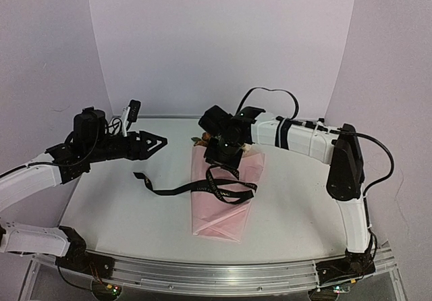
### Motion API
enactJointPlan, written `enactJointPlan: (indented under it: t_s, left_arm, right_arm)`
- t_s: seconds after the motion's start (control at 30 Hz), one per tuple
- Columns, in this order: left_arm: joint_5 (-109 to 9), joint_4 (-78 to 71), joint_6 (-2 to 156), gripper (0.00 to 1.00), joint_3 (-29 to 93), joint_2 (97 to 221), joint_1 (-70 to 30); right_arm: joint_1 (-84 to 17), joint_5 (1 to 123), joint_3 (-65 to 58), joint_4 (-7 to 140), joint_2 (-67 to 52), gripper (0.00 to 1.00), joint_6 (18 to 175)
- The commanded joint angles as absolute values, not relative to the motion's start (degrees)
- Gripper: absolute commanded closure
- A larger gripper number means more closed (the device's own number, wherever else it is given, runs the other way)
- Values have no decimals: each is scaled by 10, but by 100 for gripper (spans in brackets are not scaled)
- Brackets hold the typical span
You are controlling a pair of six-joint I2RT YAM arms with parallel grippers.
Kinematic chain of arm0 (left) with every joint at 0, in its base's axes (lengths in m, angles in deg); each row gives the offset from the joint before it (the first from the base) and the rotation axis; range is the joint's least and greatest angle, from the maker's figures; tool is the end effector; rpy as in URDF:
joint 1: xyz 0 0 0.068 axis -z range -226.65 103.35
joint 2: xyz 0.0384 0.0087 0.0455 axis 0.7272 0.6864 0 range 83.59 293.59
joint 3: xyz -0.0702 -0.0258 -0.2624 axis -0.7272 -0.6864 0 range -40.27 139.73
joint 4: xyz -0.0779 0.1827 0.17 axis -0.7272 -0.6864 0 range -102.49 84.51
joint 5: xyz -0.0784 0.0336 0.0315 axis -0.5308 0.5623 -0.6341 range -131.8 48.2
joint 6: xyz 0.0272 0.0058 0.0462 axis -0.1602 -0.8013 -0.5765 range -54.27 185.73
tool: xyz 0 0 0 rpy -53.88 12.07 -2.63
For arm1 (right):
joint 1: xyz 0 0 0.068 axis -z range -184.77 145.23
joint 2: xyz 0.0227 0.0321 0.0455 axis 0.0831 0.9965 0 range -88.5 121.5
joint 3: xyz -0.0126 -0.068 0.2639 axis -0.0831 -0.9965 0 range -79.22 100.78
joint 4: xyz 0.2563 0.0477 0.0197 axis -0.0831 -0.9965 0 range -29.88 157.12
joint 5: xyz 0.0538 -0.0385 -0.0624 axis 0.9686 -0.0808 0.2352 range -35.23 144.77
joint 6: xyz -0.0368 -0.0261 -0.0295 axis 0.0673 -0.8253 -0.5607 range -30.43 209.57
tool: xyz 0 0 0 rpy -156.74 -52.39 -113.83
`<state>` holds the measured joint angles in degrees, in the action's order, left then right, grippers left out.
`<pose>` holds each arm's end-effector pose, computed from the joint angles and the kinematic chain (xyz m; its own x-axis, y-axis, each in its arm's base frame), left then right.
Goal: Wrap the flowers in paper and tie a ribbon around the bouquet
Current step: Cross the ribbon over the folded bouquet.
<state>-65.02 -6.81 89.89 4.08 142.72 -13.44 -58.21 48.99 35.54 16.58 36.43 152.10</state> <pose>0.1925 -0.1428 0.3061 -0.5475 -0.0912 -0.8318 0.6535 0.5743 -0.4931 0.2866 0.3806 0.2503 -0.9227 0.2377 -0.3036 0.1057 0.9132 0.3937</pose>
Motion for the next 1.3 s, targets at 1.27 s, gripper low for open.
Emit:
enactJointPlan:
  t_s: [1.27]
  left_arm:
    - [-552, -379, 585, 52, 641, 2096, -24]
  right_arm:
    - [-504, 587, -82, 447, 144, 50, 891]
